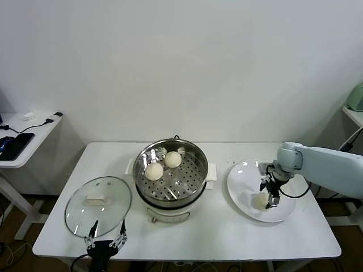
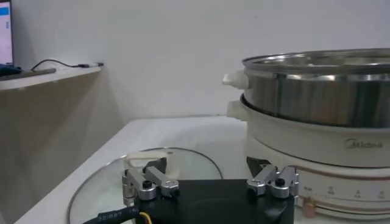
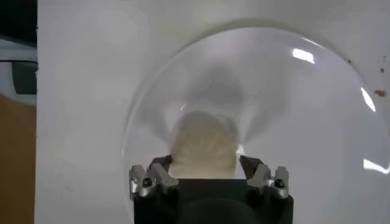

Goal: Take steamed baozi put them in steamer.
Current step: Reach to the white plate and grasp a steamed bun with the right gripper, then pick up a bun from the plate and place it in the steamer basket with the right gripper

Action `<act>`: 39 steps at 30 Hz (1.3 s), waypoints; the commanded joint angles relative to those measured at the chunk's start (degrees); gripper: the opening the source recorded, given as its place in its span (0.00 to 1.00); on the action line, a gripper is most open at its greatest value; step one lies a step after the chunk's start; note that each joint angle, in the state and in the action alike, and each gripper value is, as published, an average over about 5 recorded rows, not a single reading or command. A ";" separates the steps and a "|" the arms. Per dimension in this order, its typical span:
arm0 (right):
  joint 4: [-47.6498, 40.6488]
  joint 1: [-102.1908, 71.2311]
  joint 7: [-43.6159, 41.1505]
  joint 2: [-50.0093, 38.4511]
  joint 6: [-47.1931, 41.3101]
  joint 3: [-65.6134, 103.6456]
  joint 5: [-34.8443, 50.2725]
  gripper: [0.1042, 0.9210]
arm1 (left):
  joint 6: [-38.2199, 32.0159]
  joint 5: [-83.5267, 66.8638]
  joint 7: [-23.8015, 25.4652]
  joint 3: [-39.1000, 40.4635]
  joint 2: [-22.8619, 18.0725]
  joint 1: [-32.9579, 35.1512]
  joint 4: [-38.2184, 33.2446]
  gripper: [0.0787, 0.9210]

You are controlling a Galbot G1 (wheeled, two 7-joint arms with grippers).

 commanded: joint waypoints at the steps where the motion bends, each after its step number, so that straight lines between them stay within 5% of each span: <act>1: -0.04 -0.47 -0.21 0.60 -0.12 0.18 -0.37 0.72 | 0.00 -0.20 0.01 0.03 0.18 0.02 0.04 0.88; 14: 4.96 19.41 -5.52 1.40 4.22 -8.44 2.35 0.66 | 0.21 0.12 -0.14 0.46 -0.07 0.71 -1.48 0.88; 27: 14.66 42.64 -10.38 17.19 15.65 -6.09 9.94 0.65 | 0.27 0.39 -0.29 0.54 0.25 0.98 -2.09 0.88; 39: 20.21 30.45 -8.87 32.74 29.73 1.21 -5.34 0.65 | 0.64 0.22 -0.26 0.19 0.39 0.63 -1.89 0.88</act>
